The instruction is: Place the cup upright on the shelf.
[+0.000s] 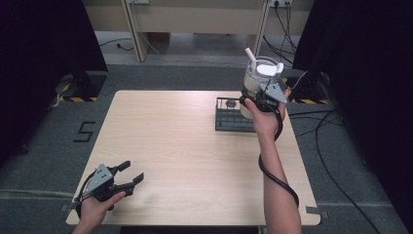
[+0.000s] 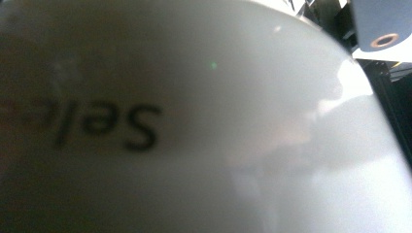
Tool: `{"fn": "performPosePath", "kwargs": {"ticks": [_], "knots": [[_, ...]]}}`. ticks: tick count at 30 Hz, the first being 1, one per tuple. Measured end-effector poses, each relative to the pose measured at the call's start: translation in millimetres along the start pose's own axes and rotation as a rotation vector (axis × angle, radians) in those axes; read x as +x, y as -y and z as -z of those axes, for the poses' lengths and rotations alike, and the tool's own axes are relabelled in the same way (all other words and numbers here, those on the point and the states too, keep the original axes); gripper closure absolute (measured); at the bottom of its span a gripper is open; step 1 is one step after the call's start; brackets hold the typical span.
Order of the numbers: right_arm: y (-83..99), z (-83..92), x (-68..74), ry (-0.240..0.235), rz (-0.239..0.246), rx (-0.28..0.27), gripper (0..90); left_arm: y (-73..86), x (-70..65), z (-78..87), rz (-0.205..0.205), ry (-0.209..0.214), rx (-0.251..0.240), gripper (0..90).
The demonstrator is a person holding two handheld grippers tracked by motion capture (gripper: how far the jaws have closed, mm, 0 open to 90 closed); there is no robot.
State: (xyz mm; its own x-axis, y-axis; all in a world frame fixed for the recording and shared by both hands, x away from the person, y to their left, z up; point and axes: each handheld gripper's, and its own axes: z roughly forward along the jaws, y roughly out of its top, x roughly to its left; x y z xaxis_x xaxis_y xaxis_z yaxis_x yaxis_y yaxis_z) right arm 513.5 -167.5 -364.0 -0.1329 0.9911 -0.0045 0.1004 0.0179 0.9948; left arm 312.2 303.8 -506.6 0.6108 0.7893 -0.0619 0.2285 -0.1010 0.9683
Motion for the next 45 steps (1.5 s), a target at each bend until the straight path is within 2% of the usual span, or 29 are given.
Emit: {"fn": "performPosePath", "kwargs": {"ticks": [18, 30, 45], "knots": [[1.8, -15.8, -0.1, 0.005, -0.008, 0.015, 10.5, -0.2, -0.2, -0.1, -0.003, 0.003, -0.001, 25.0], [3.0, -27.8, 0.6, 0.006, 0.004, 0.029, 10.5, 0.3, 0.1, -0.6, 0.001, 0.001, 0.001, 25.0], [2.0, -40.5, 0.8, 0.015, -0.013, 0.032, 10.5, 0.5, 0.7, -0.5, 0.004, 0.0, 0.001, 25.1]]}}
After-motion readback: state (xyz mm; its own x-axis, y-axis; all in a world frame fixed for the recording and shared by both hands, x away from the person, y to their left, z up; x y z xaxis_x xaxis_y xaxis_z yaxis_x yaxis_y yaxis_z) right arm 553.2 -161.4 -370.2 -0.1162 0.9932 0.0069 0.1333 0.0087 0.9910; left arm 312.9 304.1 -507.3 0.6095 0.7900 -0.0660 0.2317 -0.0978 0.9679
